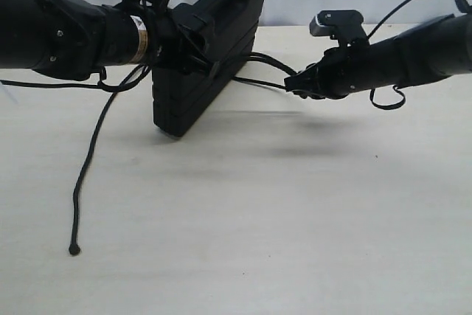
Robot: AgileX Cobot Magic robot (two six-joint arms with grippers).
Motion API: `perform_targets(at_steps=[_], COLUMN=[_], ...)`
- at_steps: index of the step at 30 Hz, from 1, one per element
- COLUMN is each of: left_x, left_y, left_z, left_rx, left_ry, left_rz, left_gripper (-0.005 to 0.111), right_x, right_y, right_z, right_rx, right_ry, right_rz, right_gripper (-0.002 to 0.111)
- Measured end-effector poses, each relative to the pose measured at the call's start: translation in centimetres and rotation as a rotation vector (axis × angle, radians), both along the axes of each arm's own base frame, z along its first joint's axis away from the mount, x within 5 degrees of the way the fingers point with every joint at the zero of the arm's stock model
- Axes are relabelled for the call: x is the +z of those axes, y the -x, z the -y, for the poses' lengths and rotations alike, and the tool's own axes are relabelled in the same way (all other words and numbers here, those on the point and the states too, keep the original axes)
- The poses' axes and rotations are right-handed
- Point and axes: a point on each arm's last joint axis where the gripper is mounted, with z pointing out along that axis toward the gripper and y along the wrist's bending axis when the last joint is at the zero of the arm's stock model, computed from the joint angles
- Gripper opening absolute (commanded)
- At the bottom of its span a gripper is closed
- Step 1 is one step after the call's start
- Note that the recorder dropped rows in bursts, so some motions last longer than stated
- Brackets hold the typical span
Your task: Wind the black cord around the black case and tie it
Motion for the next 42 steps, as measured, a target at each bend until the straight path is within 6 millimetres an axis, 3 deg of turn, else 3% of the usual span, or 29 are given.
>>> perform_targets(at_steps=[6, 12, 25, 36, 42], left_x=[0.0, 0.0, -0.1, -0.1, -0.1], left_y=[0.0, 0.0, 0.1, 0.1, 0.3], left_z=[0.0, 0.0, 0.1, 0.2, 0.8], left_rx=[0.009, 0.014, 0.036, 0.022, -0.016], left_ry=[0.006, 0.011, 0.069, 0.139, 0.203], left_rz=[-0.002, -0.004, -0.027, -0.059, -0.087], left_gripper=[0.000, 0.000, 0.000, 0.000, 0.000], right_x=[0.7, 1.2, 2.2, 4.1, 4.2], right_y=[-0.5, -0.8, -1.9, -3.1, -3.4], right_z=[1.4, 1.5, 2.0, -1.2, -0.9], right_rx=[-0.016, -0.046, -0.097, -0.089, -0.128], right_ry=[-0.135, -0.194, -0.178, -0.100, -0.038], right_rz=[0.027, 0.060, 0.154, 0.236, 0.252], right_gripper=[0.004, 0.004, 0.004, 0.004, 0.004])
